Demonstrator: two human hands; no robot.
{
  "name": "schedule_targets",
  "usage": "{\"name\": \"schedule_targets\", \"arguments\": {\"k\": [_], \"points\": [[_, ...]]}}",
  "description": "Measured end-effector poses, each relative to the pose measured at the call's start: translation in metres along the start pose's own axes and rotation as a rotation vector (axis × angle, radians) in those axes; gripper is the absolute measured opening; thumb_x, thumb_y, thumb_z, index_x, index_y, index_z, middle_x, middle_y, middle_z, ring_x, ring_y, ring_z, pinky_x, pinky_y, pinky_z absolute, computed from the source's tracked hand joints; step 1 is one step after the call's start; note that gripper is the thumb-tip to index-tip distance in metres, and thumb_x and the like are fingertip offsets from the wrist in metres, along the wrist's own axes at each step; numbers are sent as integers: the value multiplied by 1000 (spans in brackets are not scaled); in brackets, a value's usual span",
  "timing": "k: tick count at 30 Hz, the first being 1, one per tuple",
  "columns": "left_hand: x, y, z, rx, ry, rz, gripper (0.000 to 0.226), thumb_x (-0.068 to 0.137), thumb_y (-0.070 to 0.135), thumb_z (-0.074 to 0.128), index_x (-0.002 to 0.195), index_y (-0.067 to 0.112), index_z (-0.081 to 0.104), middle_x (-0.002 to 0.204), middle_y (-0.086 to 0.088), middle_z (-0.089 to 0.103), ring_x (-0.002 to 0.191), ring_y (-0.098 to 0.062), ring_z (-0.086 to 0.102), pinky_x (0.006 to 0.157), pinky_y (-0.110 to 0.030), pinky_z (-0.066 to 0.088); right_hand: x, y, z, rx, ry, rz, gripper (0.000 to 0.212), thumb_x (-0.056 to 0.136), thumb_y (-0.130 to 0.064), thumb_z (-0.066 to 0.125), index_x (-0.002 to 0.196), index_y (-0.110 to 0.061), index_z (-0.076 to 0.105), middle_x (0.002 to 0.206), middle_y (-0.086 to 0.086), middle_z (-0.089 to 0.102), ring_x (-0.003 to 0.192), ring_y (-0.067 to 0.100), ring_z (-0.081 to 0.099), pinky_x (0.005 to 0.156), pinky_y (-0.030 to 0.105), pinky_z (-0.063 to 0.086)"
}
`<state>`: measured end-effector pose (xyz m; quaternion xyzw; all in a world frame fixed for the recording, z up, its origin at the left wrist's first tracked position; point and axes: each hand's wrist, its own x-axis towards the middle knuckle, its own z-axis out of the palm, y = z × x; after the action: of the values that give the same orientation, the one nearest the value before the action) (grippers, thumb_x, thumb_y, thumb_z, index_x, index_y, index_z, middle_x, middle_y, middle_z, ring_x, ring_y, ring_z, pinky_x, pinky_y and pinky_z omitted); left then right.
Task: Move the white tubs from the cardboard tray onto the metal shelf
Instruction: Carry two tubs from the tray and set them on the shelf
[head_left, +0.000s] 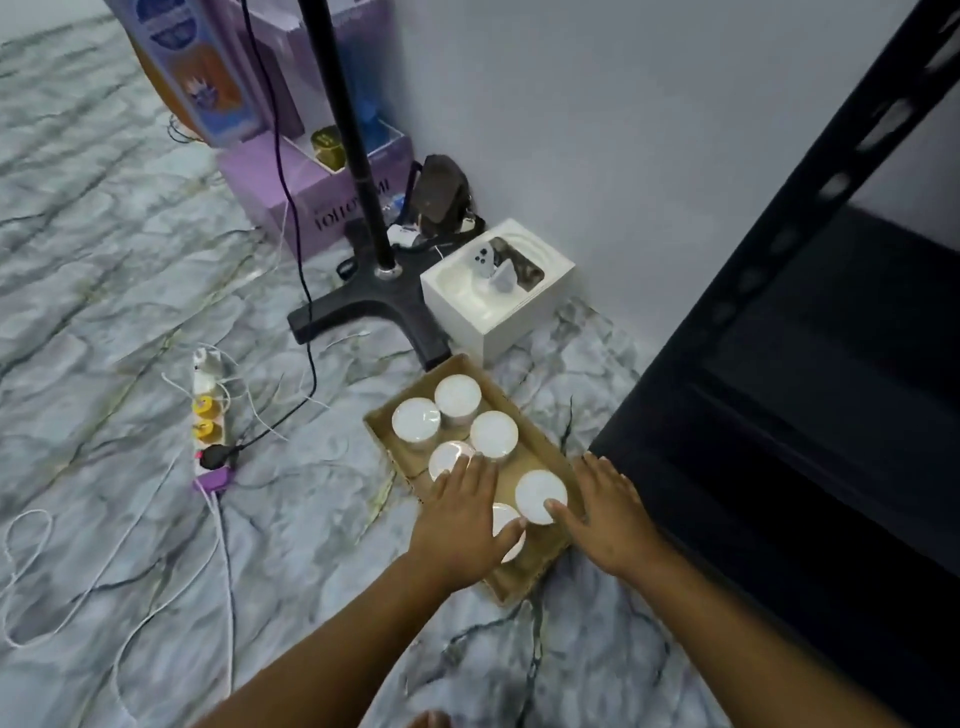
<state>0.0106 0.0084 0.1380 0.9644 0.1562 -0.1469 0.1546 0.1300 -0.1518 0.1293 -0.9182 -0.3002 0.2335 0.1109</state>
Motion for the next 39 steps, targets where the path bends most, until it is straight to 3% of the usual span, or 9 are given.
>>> {"name": "schedule_targets", "arguments": {"k": [6, 12, 16, 23, 27, 31, 34, 37, 39], "points": [[49, -34, 101, -49, -39, 11, 81, 91, 65, 31, 152, 20, 3, 160, -3, -1, 147, -21, -3, 118, -38, 2, 63, 44, 98, -45, -23, -64, 98, 70, -79, 17, 147, -20, 17, 157, 5, 18, 145, 23, 12, 117, 42, 15], [67, -54, 171, -70, -145, 47, 100, 82, 70, 47, 151, 19, -5, 160, -2, -4, 147, -23, -3, 120, -42, 10, 91, 72, 148, -56, -13, -96, 94, 79, -64, 54, 149, -18, 11, 158, 5, 12, 145, 21, 10, 118, 39, 14], [79, -55, 199, -51, -95, 48, 114, 72, 68, 61, 151, 15, -4, 160, -3, 4, 146, -22, 8, 117, -40, 21, 105, 86, 162, -58, -14, -118, 105, 75, -57, 65, 149, -14, 5, 158, 6, 8, 145, 20, 7, 117, 34, 9], [90, -46, 209, 15, -12, -33, 117, 68, 65, 67, 149, 9, 3, 151, -1, 22, 137, -19, 28, 104, -41, 33, 113, 89, 171, -36, 16, -57, 110, 68, -53, 74, 147, -11, 10, 152, 7, 21, 138, 27, 27, 111, 38, 27], [92, -50, 204, -122, 22, -23, 113, 67, 58, 72, 148, 11, 9, 148, -1, 26, 134, -19, 32, 103, -35, 37, 114, 89, 170, 45, 67, -37, 108, 62, -51, 79, 144, -15, 18, 148, 5, 24, 134, 26, 30, 107, 36, 30], [89, -58, 195, -353, 82, 7, 118, 65, 52, 78, 150, 15, 4, 154, 0, 15, 140, -18, 23, 109, -30, 30, 109, 94, 165, 344, 124, -79, 106, 58, -34, 87, 141, -22, 21, 140, 1, 23, 122, 12, 30, 99, 26, 27], [86, -61, 193, -471, 185, 33, 115, 66, 50, 78, 150, 21, 6, 149, 5, 19, 134, -12, 26, 101, -24, 35, 108, 100, 167, 511, 153, -106, 106, 56, -28, 90, 138, -26, 23, 138, -2, 31, 126, 16, 34, 100, 30, 33], [81, -61, 194, -655, 238, 28, 113, 65, 48, 79, 148, 27, 5, 148, 14, 14, 135, 0, 18, 102, -15, 25, 107, 101, 166, 625, 195, -69, 105, 51, -32, 91, 132, -36, 25, 131, -8, 40, 121, 15, 40, 99, 37, 40], [78, -63, 196, -730, 263, 8, 117, 65, 51, 79, 147, 34, -2, 154, 20, -2, 142, 2, 1, 110, -14, 14, 105, 100, 164, 679, 225, -47, 105, 49, -32, 92, 130, -40, 26, 128, -12, 39, 119, 12, 39, 98, 37, 41]]}}
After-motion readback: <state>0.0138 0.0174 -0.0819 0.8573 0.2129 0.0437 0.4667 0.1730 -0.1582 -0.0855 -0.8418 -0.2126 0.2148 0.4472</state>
